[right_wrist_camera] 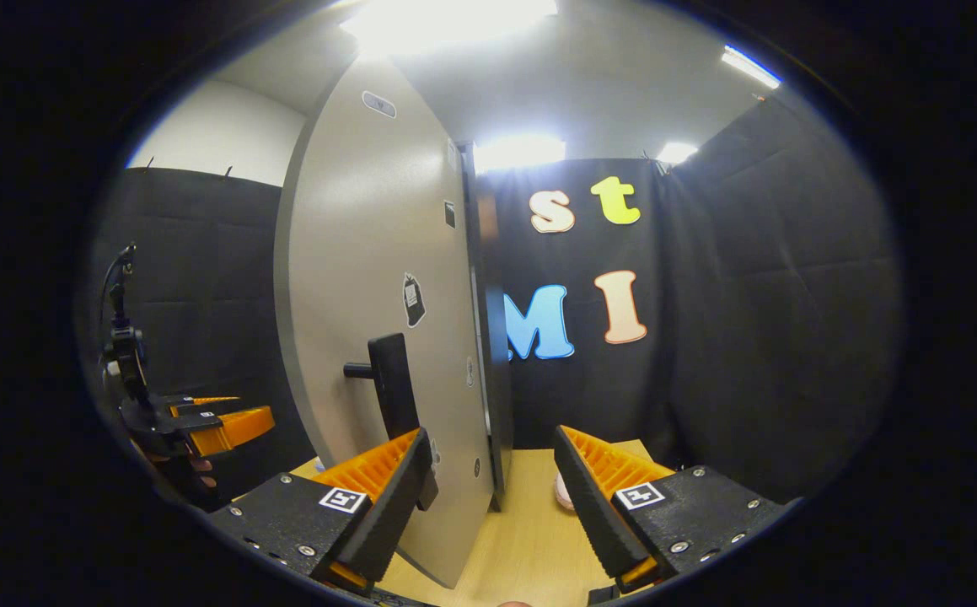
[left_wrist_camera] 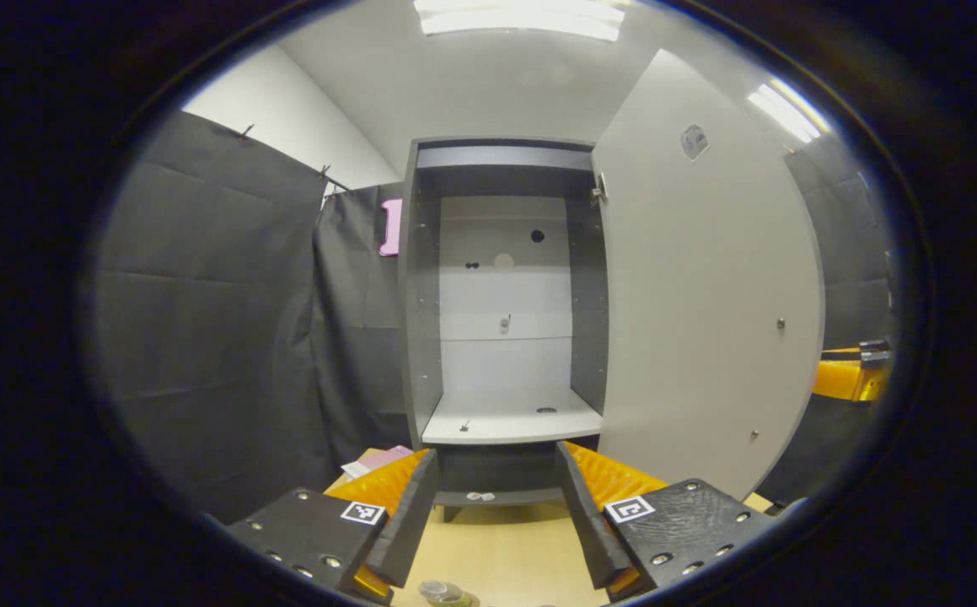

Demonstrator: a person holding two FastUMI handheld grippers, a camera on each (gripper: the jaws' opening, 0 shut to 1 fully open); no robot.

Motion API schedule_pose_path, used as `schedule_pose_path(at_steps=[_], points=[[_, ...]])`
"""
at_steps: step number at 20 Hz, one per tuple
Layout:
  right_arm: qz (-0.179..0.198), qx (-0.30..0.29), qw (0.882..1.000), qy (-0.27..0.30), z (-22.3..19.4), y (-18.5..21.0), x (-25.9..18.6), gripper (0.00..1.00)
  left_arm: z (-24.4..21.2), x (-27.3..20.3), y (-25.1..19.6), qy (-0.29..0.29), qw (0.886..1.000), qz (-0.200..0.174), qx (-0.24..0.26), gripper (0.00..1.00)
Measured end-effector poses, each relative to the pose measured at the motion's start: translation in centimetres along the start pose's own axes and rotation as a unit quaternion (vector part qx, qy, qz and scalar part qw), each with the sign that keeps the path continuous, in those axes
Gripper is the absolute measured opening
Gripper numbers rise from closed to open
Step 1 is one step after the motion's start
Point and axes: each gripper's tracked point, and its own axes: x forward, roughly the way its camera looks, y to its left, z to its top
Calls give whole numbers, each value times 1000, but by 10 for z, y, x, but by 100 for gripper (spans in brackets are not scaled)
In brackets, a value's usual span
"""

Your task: Open the cabinet door with the right hand, grasp the bottle in the cabinet with the left hand and place it on the coaster, then close the cabinet door with the right hand.

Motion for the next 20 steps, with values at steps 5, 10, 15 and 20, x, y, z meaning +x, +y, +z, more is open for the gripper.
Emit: schedule_pose_path(at_steps=[5, 10, 15, 20], points=[[15, 13, 1000, 8, -5, 30, 4, 92, 0, 1, -2, 1, 1000, -11, -21, 79], [23, 2, 1000, 9, -6, 59, 10, 92, 1, 0, -3, 0, 1000, -16, -16, 79], [29, -3, 1000, 10, -6, 88, 22, 92, 2, 1, -5, -9, 999, -26, -18, 79], [34, -15, 999, 6, -6, 113, 37, 92, 5, 3, -5, -18, 999, -37, -23, 79]])
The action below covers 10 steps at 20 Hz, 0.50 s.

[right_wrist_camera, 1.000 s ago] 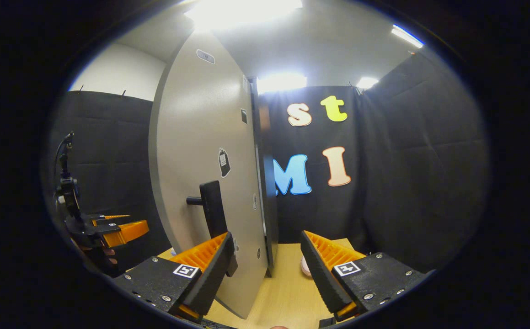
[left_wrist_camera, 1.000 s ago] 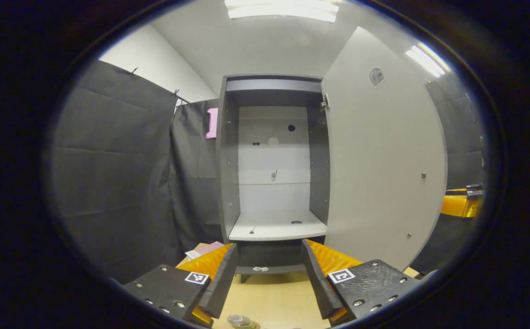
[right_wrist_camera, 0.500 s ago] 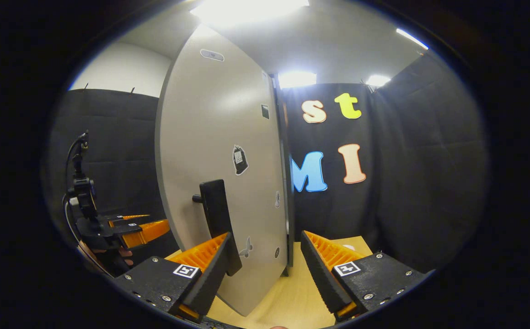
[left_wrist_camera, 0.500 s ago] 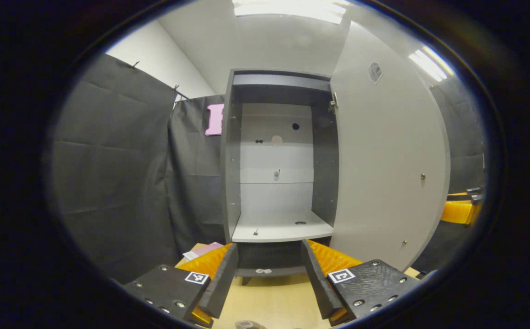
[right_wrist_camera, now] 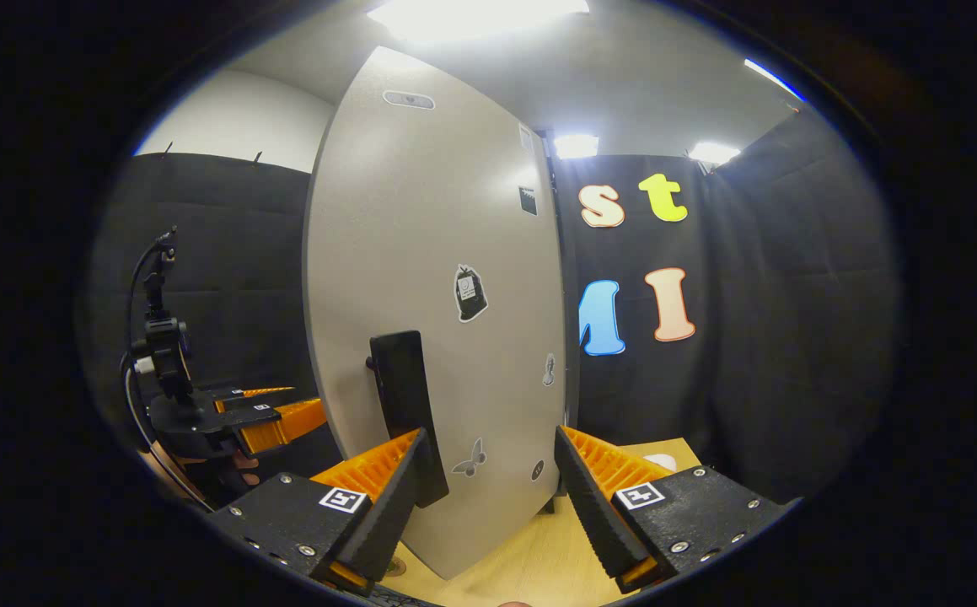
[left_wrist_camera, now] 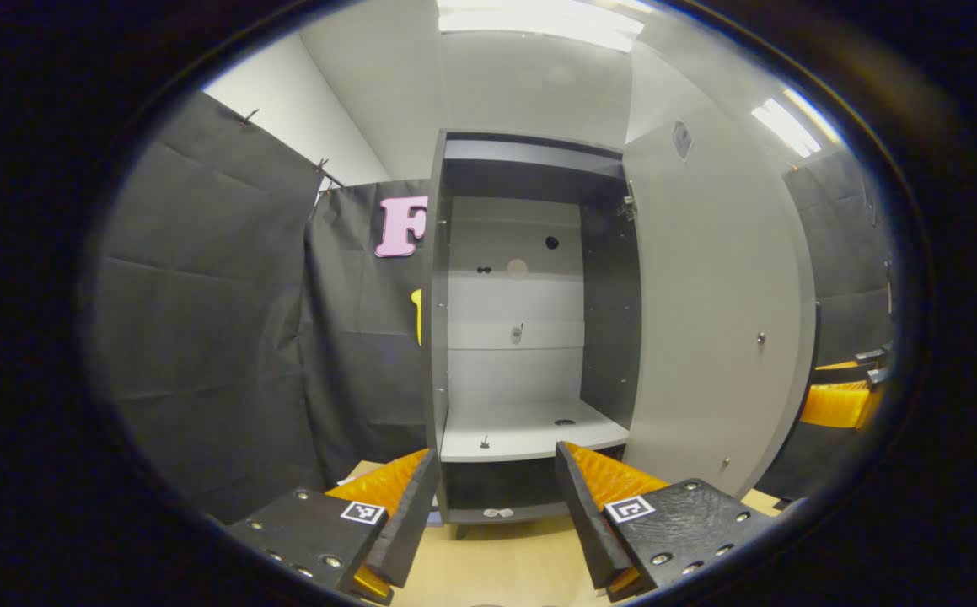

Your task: Open the cabinet door with the right hand, grasp the bottle in the cabinet with the left hand and place it on the coaster, then close the cabinet door with the right hand.

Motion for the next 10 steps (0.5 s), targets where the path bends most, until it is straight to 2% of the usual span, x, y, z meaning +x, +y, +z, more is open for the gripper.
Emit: schedule_pose_path(at_steps=[4, 10], points=[[-4, -14, 1000, -8, -2, 17, 8, 92, -2, 3, 6, 2, 1000, -6, 10, 79], [-15, -22, 1000, -15, -5, 34, 25, 92, -6, 1, 2, 17, 1000, -24, 0, 79]])
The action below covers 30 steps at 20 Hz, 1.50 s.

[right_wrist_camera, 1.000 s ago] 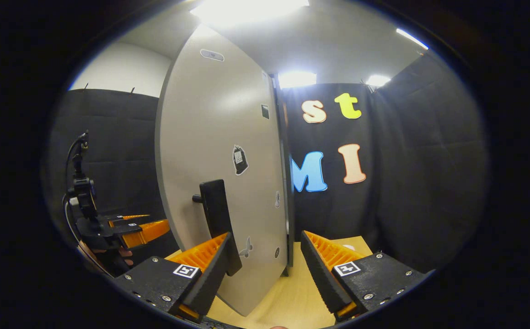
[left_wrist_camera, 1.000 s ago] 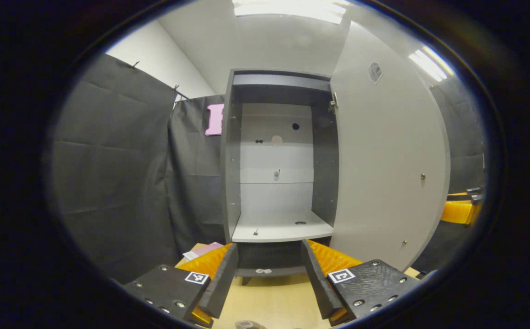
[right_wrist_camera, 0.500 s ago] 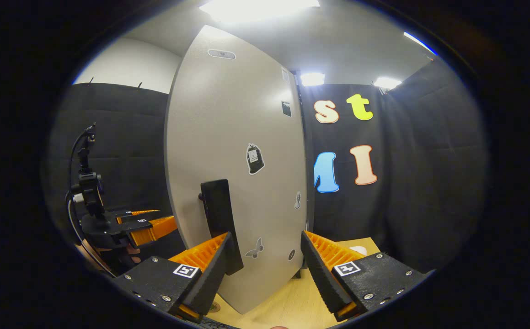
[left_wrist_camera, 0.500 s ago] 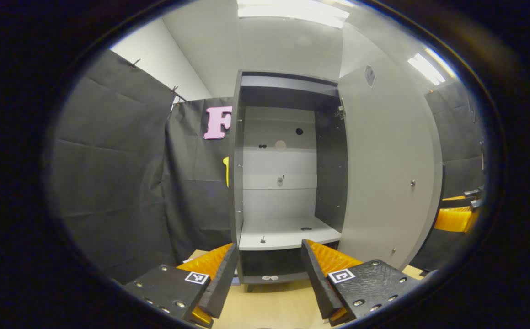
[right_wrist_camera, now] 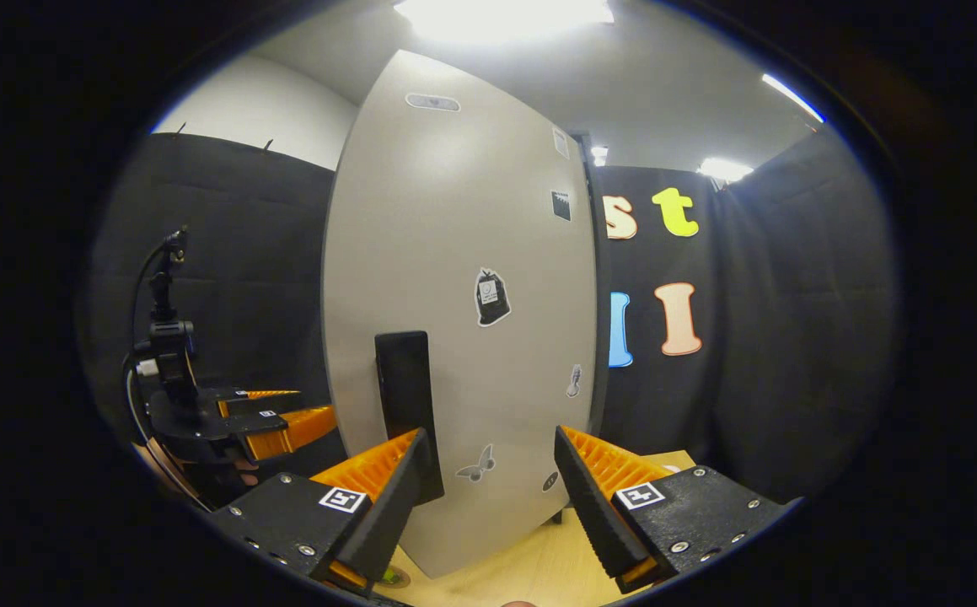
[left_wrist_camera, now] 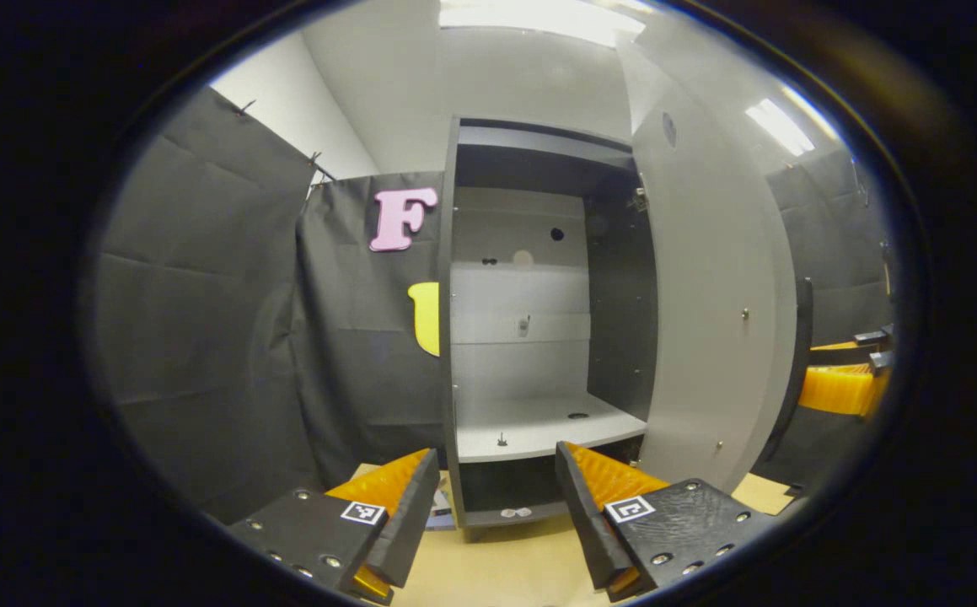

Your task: Open the cabinet door with the right hand, grasp the bottle in the cabinet with the left hand and place it on the coaster, then close the cabinet door with the right hand.

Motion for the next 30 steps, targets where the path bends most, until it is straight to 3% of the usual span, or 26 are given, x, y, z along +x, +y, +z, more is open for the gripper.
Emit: schedule_pose_path(at_steps=[7, 16, 20, 24, 27, 30], points=[[7, 7, 1000, 4, -2, 15, 14, 92, -4, -4, 3, 12, 1000, -6, 5, 79], [56, 24, 998, 19, -13, 31, 43, 92, -3, -2, 22, 12, 999, 33, 25, 79], [60, 11, 998, 13, -7, 30, 49, 92, -5, -4, 24, 20, 999, 47, 17, 79], [25, -18, 1000, 5, -4, 15, 54, 92, 0, -3, 25, 12, 998, 52, 22, 79], [-39, -41, 998, -11, 0, -10, 55, 93, 3, 0, 24, 2, 998, 51, 26, 79], [-73, -39, 996, -20, -2, -20, 58, 92, 6, 2, 15, -4, 999, 43, 9, 79]])
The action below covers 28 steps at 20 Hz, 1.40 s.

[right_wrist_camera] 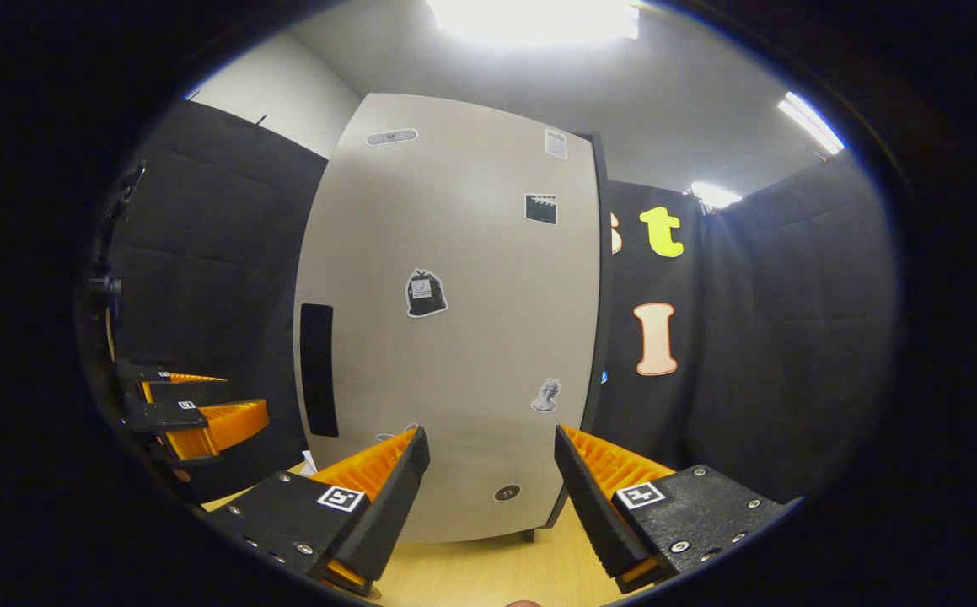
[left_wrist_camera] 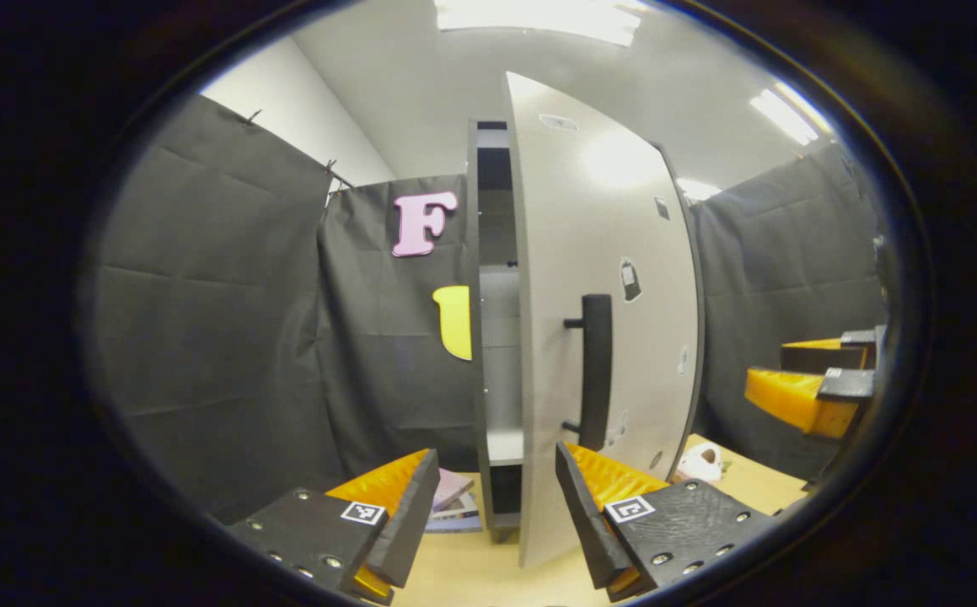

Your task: Open the cabinet door with the right hand, grasp the bottle in the cabinet with the left hand and place it on the coaster, then close the cabinet door with the right hand.

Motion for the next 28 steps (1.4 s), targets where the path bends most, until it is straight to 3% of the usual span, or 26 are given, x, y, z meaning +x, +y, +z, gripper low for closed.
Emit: schedule_pose_path(at_steps=[7, 8, 12, 13, 14, 15, 16, 23, 24, 25, 28], points=[[-11, 41, 999, 15, -20, 8, 6, 93, 9, 7, 0, -30, 999, 5, 17, 78], [-13, 54, 998, 18, -22, 8, 7, 93, 10, 7, 0, -31, 999, 8, 16, 84], [-33, 72, 996, 36, -33, -3, 7, 92, 11, 10, -6, -32, 999, 7, 7, 85], [-30, 76, 996, 35, -32, -2, 9, 93, 8, 9, -8, -26, 1000, 5, 8, 85], [-28, 73, 996, 33, -31, -2, 12, 92, 5, 7, -8, -18, 1000, 5, 10, 72], [-29, 68, 997, 28, -28, -5, 11, 93, 5, 4, -9, -16, 1000, 5, 8, 72], [-25, 63, 997, 22, -24, -6, 11, 93, 6, 4, -11, -14, 1000, 4, 7, 85], [11, 43, 999, -32, 1, -2, 8, 93, 11, 9, -11, -28, 1000, 15, 2, 84], [11, 39, 999, -33, 0, -5, 4, 92, 11, 9, -12, -28, 1000, 14, 0, 78], [15, 37, 999, -34, 1, -5, 3, 92, 12, 8, -13, -30, 999, 11, -1, 84], [18, 42, 999, -29, -2, -5, 2, 93, 11, 7, -16, -27, 1000, 2, 6, 85]])
